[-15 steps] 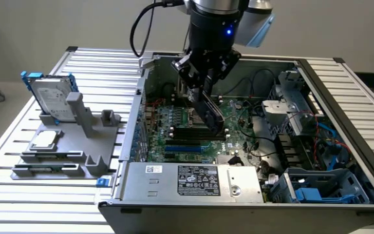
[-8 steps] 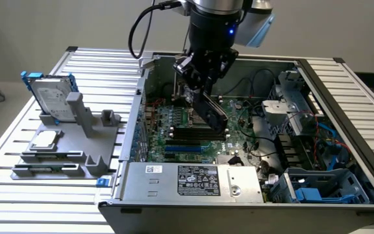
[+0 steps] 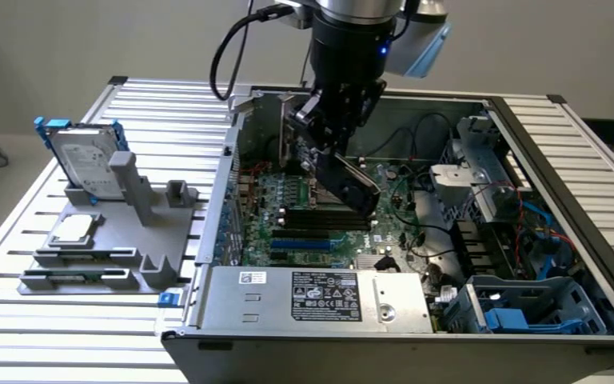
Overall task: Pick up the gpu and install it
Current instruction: 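Insert the gpu into the slot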
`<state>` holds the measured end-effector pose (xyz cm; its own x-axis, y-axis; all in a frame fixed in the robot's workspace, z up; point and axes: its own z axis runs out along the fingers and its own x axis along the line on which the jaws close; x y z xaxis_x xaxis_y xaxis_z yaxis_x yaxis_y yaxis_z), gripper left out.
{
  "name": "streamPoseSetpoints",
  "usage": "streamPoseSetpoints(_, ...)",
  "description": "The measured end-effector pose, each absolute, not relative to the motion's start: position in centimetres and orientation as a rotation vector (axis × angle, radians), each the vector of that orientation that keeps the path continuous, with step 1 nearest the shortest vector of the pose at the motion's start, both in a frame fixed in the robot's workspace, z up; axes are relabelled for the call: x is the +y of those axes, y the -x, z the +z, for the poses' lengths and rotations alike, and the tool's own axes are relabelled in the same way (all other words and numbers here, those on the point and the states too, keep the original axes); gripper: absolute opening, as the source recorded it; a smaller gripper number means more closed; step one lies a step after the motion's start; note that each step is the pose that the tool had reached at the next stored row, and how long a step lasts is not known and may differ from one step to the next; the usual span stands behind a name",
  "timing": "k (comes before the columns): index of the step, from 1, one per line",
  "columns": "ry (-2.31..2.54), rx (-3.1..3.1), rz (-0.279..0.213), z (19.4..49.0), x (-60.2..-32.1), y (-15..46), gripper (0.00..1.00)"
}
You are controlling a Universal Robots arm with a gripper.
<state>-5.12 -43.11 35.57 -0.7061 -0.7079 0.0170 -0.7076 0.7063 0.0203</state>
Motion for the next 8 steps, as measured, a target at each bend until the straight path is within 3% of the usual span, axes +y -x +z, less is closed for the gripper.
streamPoseSetpoints(8,-1.401,-2.785,-0.016,35.54,-43.11,5.12,0.26)
